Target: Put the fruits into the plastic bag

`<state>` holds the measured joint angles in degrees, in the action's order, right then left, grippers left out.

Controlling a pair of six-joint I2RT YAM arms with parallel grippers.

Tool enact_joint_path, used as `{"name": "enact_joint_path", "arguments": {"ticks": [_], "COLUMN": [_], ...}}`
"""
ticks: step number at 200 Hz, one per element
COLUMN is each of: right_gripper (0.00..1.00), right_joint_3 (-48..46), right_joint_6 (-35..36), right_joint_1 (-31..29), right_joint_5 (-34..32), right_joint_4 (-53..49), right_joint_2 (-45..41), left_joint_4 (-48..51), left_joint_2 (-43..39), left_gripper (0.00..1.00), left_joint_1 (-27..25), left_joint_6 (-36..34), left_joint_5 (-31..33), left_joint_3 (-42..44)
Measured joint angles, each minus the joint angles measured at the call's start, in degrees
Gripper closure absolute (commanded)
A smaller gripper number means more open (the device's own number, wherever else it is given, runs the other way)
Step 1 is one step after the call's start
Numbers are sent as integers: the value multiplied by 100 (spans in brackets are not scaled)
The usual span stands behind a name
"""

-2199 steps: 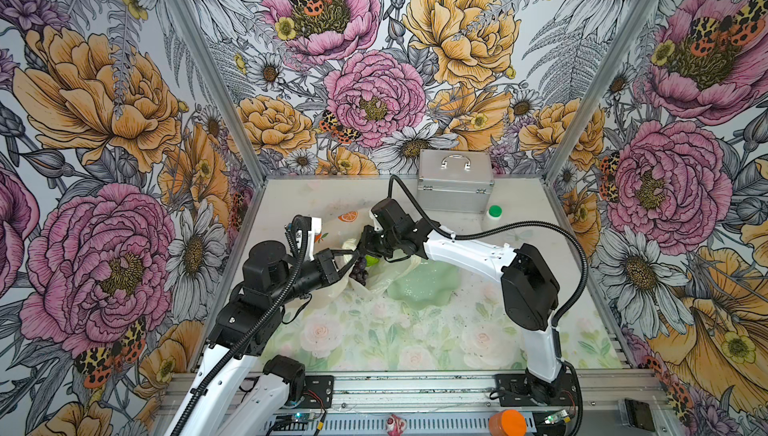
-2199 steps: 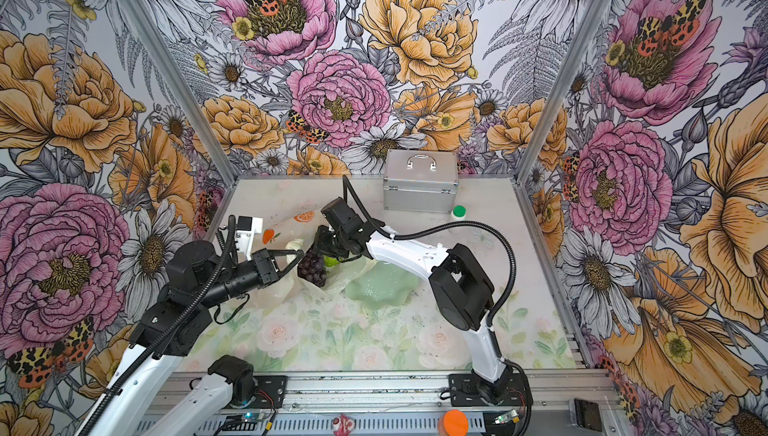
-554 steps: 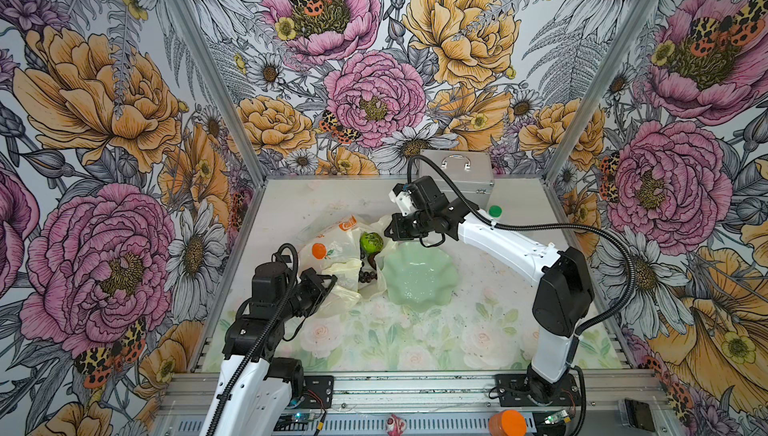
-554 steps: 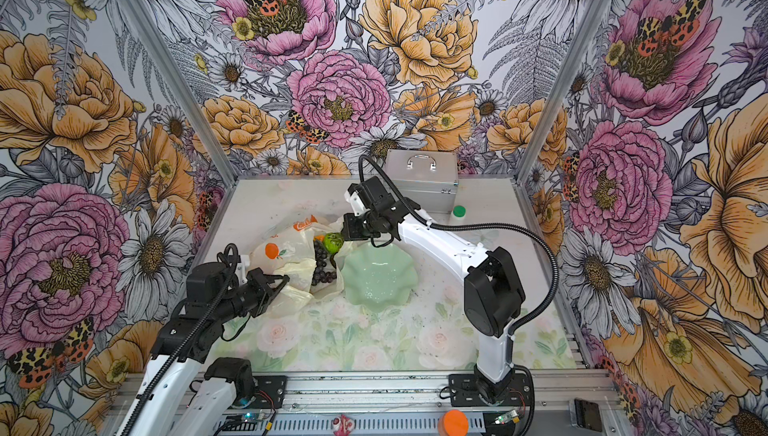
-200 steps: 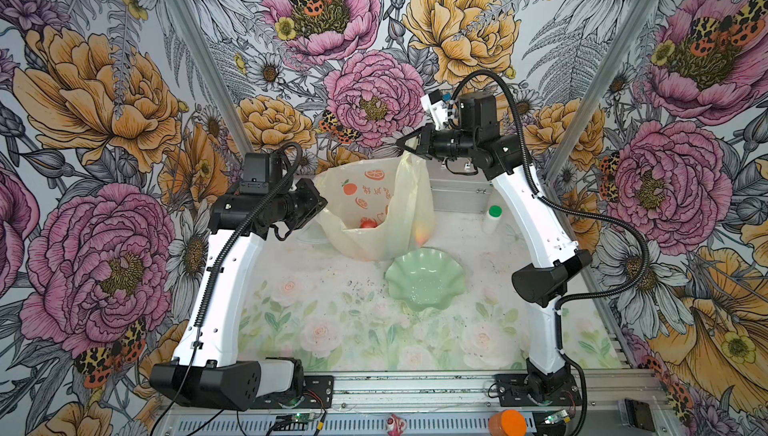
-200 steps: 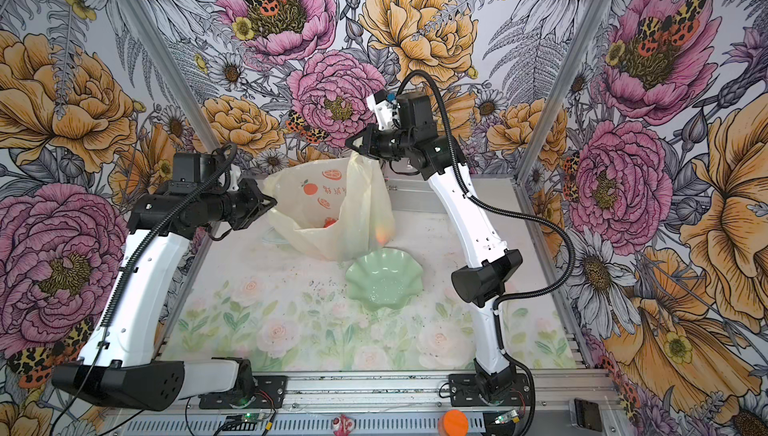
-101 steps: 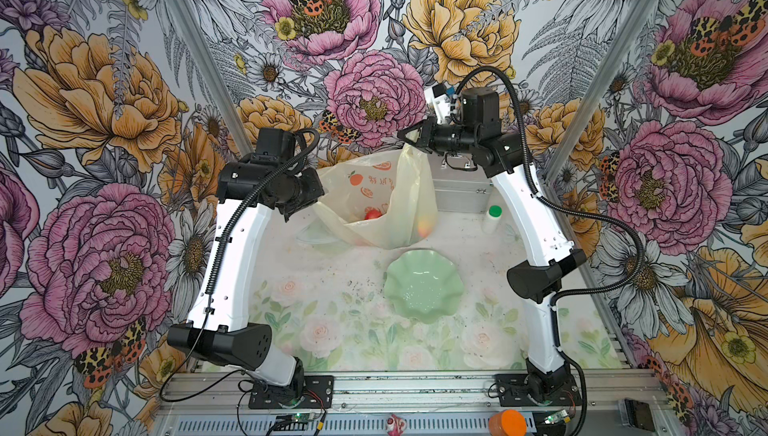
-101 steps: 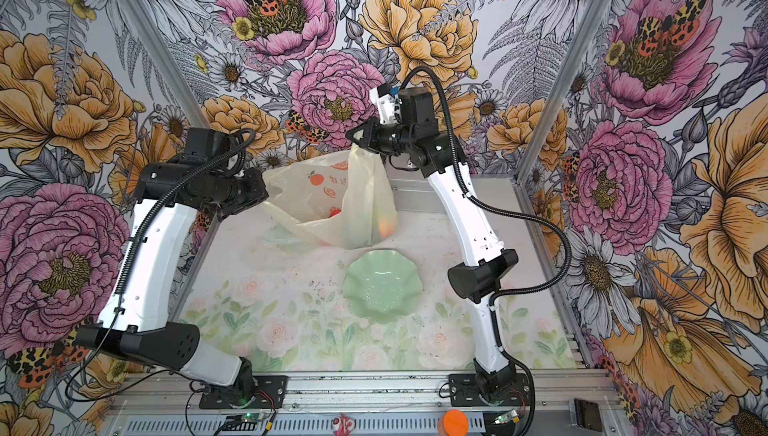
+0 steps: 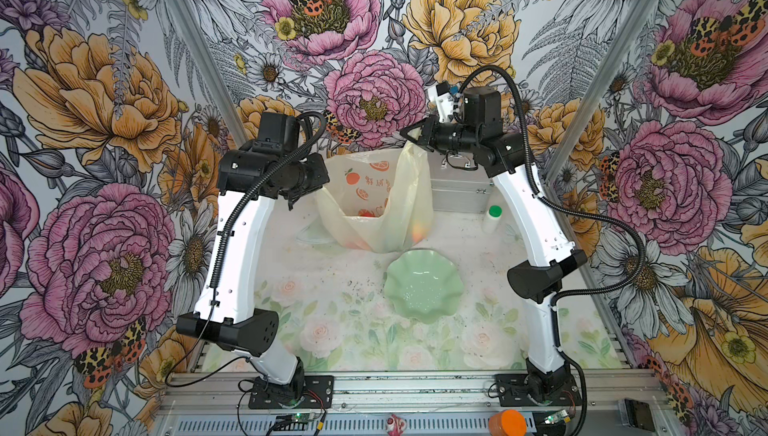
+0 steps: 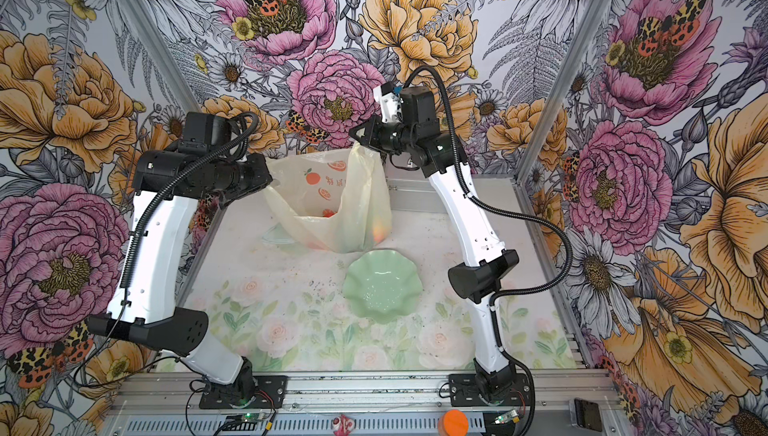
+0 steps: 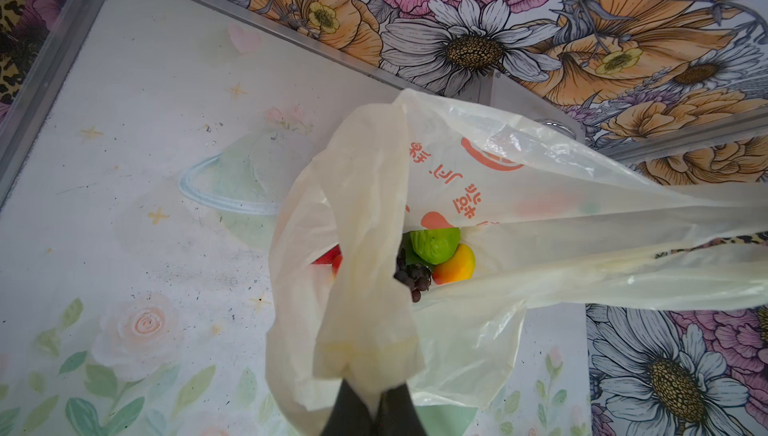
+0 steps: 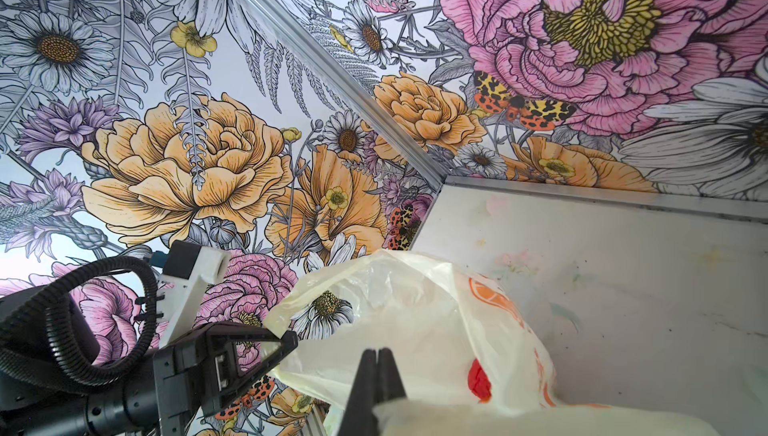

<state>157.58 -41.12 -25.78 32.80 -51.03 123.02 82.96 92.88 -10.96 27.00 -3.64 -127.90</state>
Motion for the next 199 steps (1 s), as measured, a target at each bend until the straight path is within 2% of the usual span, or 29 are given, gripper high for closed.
{"name": "enact_joint_path", "arguments": {"ticks": [21,49,85,151,199], "right_gripper": [100,100,100,100,100], "right_joint_3": [105,299,-223,118,-289], "right_joint_6": [-46,-44,-17,2,7], "right_joint_1": [28,79,151,369,492], "right_joint_5": [28,-26,90,175,328], "right_joint_4": [-37,-42,66,42,81], "right_joint_2": [92,177,50,225,164], "left_joint_4": [9,-7,4,-96,-103], "left_joint_2": [59,101,219,894,1051], "left_gripper": [100,100,100,100,100], "left_joint_1": [-4,-254,-219,-592,-492], "left_joint_6": [4,4,66,105,151], "left_joint_5": [72,199,243,396,358], "left_joint_3": [20,-127,-162,-1360,-1215]}}
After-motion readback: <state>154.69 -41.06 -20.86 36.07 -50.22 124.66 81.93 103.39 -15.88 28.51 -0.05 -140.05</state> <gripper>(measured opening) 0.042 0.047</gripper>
